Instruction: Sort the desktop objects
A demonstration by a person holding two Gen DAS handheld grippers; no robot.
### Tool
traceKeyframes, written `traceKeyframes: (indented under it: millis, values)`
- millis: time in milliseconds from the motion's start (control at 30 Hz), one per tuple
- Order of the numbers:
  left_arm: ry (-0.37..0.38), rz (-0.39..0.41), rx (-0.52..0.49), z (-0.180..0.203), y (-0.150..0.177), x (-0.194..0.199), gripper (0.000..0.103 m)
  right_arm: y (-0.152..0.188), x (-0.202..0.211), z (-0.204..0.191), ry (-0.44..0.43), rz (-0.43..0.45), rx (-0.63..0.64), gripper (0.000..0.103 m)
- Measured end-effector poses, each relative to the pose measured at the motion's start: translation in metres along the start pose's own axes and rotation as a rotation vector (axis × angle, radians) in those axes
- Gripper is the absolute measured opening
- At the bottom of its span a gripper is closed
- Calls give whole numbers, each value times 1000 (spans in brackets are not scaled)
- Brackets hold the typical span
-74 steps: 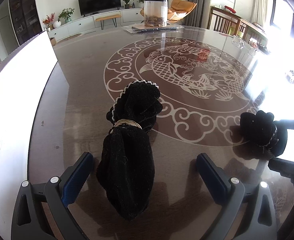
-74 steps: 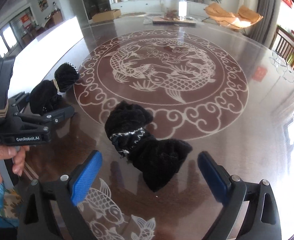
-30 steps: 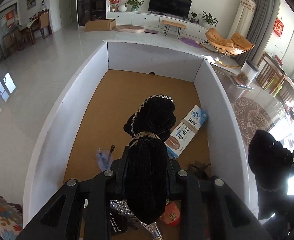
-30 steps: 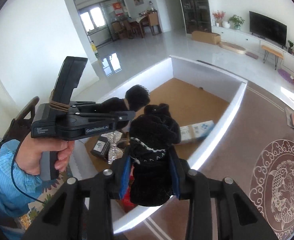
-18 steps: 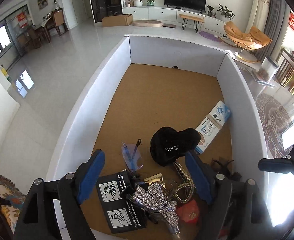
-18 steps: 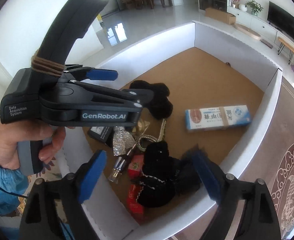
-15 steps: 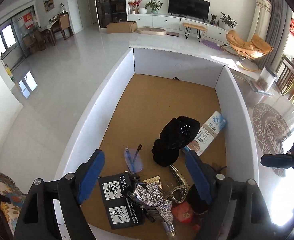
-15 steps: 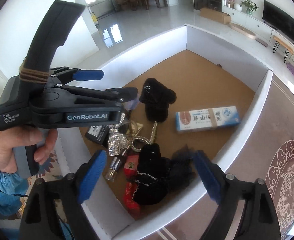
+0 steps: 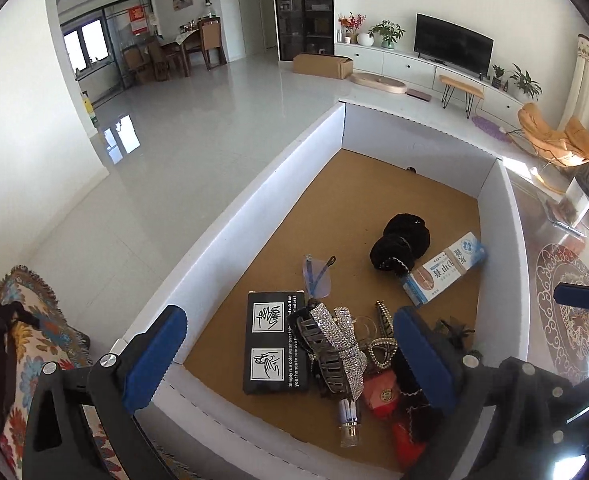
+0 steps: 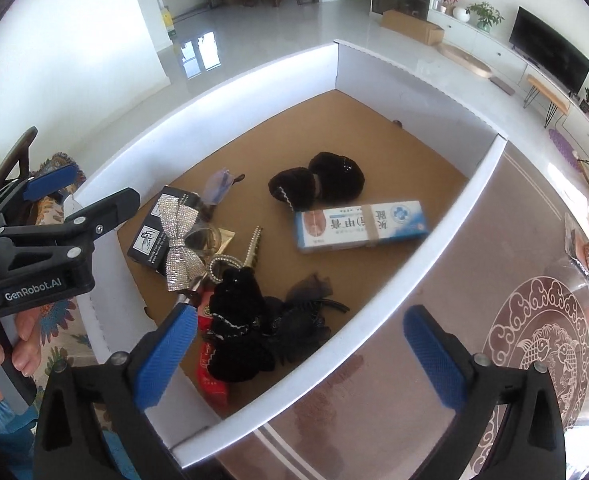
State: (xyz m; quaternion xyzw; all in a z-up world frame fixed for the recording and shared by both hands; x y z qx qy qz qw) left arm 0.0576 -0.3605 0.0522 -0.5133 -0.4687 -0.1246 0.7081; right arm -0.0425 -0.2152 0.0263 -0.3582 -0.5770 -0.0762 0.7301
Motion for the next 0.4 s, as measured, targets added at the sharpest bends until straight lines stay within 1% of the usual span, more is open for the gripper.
traceKeyframes:
  millis: [100,267,333,400]
  values:
    - [-15,20,28,-4,-3,5,103,-3,-1,0,17,6,16,103]
    - [-42,17,95,-12,-2,7,103,-5,-8,1,22,0,15,103]
    - [-52,46,103,-13,-3,11,103,-7,-9,1,23,0,18,103]
    - [-60,54,97,-11,-3,12,103,-8,-10,0,24,3,23,103]
Point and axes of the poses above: each gripper's, at about its wrist camera, not at the fingertips, and x roughly against the way its jaws point, z to its right, y to its underside, the point moved 10 cm from there along -x, roughly the way its jaws point, and after that the axes turned 7 degrees about y, right-handed, at the moved point
